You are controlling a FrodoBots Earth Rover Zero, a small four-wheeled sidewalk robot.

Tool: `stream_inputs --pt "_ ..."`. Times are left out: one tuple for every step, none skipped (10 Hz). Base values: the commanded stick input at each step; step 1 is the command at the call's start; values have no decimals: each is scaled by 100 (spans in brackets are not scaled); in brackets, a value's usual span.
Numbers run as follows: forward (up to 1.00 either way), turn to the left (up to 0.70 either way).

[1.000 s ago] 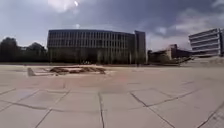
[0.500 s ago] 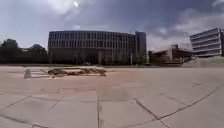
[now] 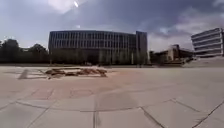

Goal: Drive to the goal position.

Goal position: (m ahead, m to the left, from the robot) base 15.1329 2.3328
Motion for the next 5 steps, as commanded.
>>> stream_inputs --pt "70 -1" --pt "70 -1" --pt "70 -1" --pt "70 -1" --pt "70 -1"
